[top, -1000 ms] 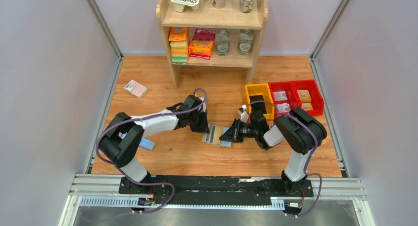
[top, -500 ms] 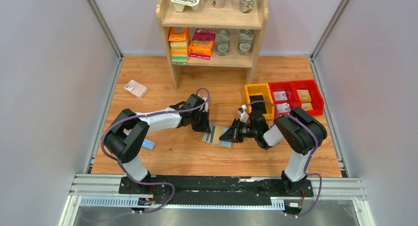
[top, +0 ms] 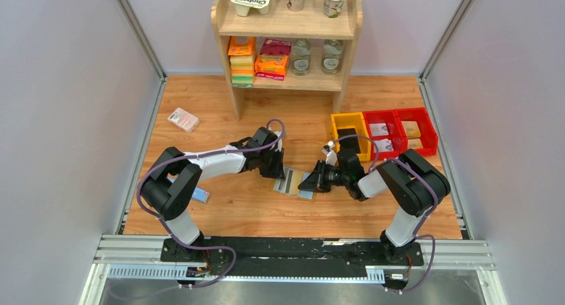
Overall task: Take the credit cards out of the card holder
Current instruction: Remove the credit card from the card holder.
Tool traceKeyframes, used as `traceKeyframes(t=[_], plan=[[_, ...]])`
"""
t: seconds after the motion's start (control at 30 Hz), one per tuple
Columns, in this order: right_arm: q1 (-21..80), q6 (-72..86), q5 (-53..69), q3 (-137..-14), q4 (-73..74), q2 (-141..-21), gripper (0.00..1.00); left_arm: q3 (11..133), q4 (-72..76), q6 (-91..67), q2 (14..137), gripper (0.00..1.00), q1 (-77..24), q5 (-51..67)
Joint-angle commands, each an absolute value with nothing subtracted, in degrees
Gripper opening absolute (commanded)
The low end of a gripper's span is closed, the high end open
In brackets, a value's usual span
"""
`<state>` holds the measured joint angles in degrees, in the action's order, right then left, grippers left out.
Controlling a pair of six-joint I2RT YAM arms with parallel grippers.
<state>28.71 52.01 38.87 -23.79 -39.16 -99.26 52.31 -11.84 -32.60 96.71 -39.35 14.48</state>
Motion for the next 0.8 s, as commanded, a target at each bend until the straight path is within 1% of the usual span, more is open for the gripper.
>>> traceKeyframes(t=[0.0, 0.07, 0.13, 0.2, 0.33, 0.43, 0.57, 0.63, 0.77], plan=[[28.48, 50.36, 37.62, -24.43, -38.14, -98.79, 0.17, 51.77, -17.05, -29.36, 99.4, 0.0, -39.46, 10.1], [28.48, 50.62, 37.36, -24.7, -38.58, -99.14, 0.29, 51.94, -16.96, -29.27, 99.67, 0.0, -39.46, 10.37], [28.48, 50.8, 37.09, -25.22, -38.58, -99.67, 0.33, 51.94, -16.7, -29.27, 99.75, 0.0, -39.46, 10.81], [28.48, 50.98, 36.65, -25.49, -38.93, -100.45, 0.35, 51.86, -16.53, -29.35, 99.93, 0.0, -39.46, 11.16], [28.48, 52.38, 36.91, -25.75, -42.0, -103.09, 0.35, 51.42, -16.26, -29.35, 99.76, 0.0, -39.46, 11.51], [28.48, 53.78, 37.53, -25.75, -44.9, -105.02, 0.29, 51.42, -16.26, -29.36, 99.84, 0.0, -39.46, 11.69], [28.39, 55.19, 38.23, -24.88, -48.51, -106.7, 0.1, 51.24, -16.17, -29.53, 99.67, 0.0, -39.46, 11.69], [28.13, 55.46, 38.49, -24.0, -49.57, -106.44, 0.04, 50.89, -16.17, -29.97, 99.49, 0.0, -39.46, 11.34], [26.29, 54.5, 38.76, -22.06, -48.96, -104.07, 0.0, 50.54, -16.26, -30.15, 99.58, 0.0, -39.38, 10.46]])
